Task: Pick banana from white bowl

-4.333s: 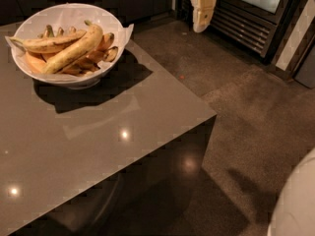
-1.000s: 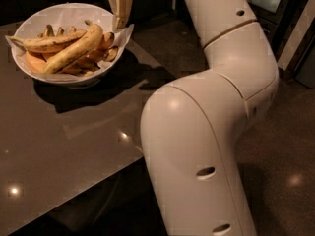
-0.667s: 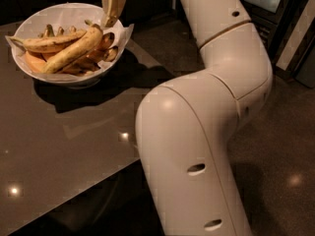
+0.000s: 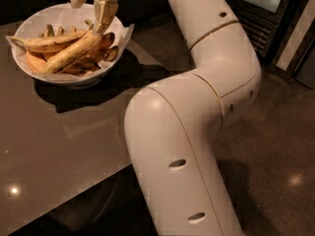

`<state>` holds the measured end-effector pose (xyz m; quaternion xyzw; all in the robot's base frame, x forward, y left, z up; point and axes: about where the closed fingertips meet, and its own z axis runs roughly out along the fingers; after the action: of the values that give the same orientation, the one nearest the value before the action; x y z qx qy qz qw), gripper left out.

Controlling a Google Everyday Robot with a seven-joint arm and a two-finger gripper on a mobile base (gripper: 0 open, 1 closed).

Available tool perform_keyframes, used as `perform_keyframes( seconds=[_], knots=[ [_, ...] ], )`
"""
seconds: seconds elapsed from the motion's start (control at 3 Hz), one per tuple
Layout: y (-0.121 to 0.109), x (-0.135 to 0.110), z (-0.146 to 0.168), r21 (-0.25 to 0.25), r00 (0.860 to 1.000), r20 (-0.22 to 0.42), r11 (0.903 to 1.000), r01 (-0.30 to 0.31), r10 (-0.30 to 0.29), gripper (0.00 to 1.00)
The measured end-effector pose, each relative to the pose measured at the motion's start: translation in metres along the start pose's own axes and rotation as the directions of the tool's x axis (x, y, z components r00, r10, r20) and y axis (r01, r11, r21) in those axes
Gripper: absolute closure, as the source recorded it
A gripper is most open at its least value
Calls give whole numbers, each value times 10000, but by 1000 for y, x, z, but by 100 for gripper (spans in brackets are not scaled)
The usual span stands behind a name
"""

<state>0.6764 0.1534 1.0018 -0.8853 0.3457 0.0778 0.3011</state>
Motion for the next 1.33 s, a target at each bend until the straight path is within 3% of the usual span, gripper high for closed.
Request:
perform_keyframes(
  seconds=[1.33],
  knots=[
    [15,3,41,-1180,9998,174,9930,-29,50,44]
  ],
)
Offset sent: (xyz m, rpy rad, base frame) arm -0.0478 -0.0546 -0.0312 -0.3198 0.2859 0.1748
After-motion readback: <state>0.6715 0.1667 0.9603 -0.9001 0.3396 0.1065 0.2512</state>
